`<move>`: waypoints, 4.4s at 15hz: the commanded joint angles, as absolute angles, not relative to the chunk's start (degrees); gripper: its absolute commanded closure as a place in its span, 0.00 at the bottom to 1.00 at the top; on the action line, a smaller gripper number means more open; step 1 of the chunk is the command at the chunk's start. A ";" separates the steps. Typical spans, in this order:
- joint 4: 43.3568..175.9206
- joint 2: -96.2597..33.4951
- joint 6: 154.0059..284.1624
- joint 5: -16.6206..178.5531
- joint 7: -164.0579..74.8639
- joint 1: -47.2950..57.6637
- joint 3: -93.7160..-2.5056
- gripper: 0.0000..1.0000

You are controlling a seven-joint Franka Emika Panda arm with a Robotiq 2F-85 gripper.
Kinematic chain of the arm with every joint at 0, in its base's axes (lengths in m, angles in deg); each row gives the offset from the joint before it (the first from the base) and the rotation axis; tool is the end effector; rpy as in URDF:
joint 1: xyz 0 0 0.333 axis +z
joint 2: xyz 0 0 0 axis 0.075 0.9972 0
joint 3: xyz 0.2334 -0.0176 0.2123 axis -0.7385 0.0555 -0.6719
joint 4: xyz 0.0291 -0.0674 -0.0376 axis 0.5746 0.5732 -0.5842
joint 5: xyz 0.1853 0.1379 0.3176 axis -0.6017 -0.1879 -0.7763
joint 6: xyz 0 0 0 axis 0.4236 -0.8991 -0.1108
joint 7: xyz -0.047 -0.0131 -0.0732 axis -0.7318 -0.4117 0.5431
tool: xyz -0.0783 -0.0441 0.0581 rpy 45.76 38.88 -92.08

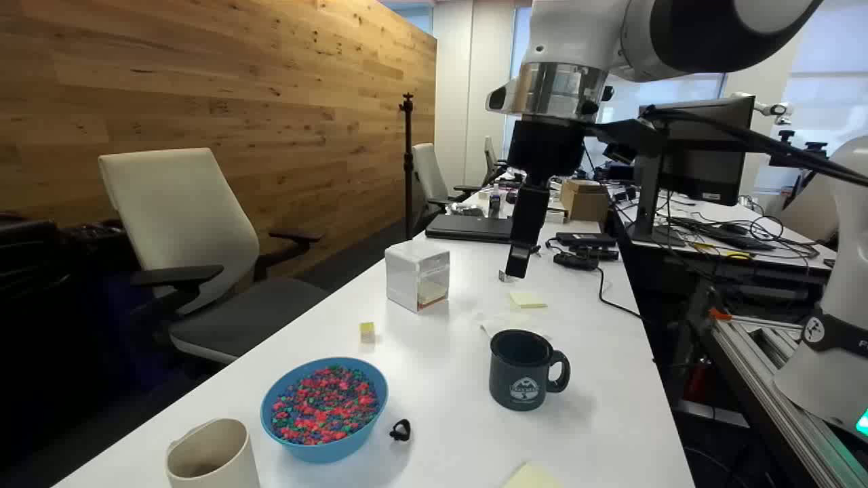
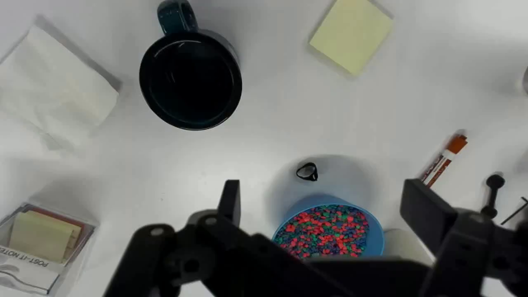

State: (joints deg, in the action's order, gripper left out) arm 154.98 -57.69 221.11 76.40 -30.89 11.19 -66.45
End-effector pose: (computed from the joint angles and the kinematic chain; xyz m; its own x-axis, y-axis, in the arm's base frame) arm 0.4506 0.1765 0.3923 0.9889 0.0294 0.1453 0.0336 -0.9991 -0.0267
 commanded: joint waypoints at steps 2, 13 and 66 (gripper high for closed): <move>154.93 -57.69 220.98 76.58 -30.81 12.00 -65.62 0.00; 154.31 -56.52 223.12 78.74 -24.00 11.07 -66.32 0.00; 139.72 -38.00 211.33 91.90 21.78 8.47 -54.45 0.00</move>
State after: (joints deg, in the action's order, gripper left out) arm 142.52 -39.40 215.25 93.63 26.83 8.32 -55.35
